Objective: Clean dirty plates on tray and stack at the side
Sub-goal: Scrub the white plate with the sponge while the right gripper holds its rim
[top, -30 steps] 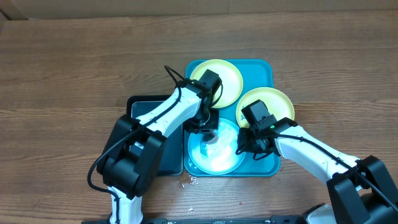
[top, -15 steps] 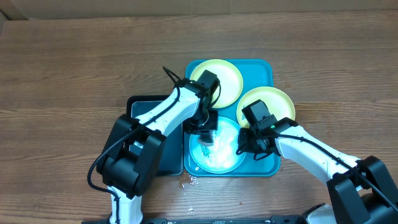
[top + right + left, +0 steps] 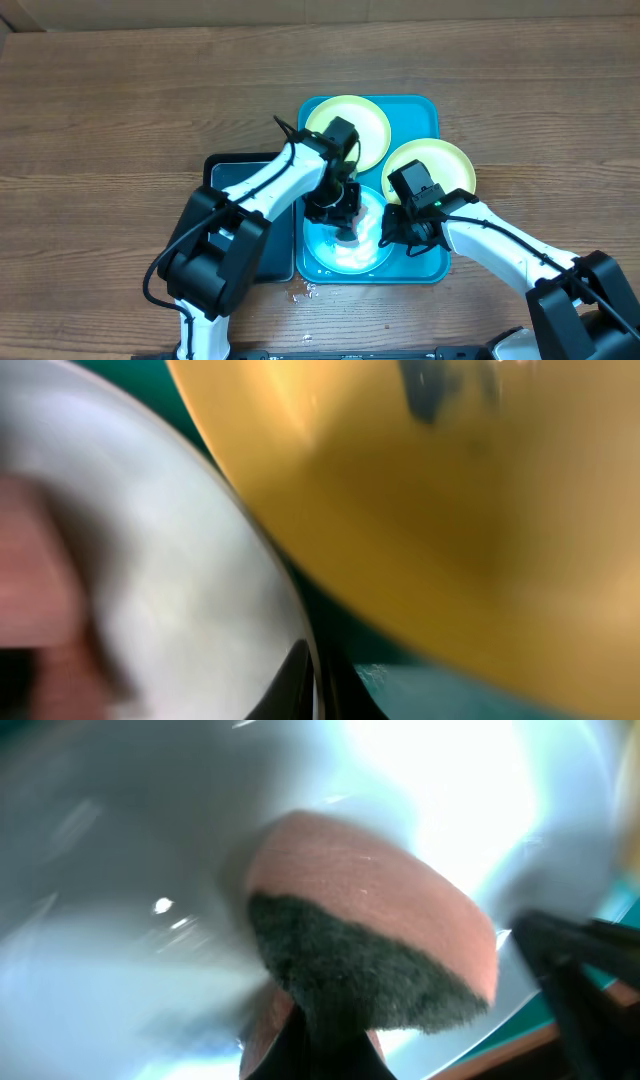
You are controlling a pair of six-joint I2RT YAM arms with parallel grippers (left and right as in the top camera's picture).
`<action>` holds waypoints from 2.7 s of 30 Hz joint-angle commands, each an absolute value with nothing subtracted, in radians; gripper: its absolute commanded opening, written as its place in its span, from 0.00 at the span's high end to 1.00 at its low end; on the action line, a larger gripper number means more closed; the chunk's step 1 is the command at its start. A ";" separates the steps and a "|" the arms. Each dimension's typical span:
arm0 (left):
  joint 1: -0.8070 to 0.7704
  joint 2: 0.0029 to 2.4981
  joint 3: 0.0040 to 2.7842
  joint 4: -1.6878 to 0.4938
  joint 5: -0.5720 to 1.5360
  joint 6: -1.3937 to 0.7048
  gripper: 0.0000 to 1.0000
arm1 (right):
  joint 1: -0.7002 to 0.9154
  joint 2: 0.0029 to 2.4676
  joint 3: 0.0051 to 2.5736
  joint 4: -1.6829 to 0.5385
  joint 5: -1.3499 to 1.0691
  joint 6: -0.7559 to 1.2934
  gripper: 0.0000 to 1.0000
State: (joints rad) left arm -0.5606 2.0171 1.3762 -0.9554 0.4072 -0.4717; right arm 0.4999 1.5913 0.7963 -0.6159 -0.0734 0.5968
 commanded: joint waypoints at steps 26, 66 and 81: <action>-0.630 2.042 1.277 -0.904 0.343 -0.532 0.96 | 0.489 1.592 0.785 -0.660 0.032 0.758 0.96; -0.703 2.119 1.336 -0.632 0.654 -0.484 0.96 | 0.489 1.592 0.785 -0.678 0.032 0.751 0.96; -0.552 1.946 1.338 -0.959 0.062 -0.526 0.96 | 0.489 1.592 0.785 -0.679 0.032 0.751 0.96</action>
State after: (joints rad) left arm -0.5922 2.0075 1.3472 -0.9344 0.3214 -0.5144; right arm 0.4850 1.5772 0.7994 -0.6724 -0.0006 0.7616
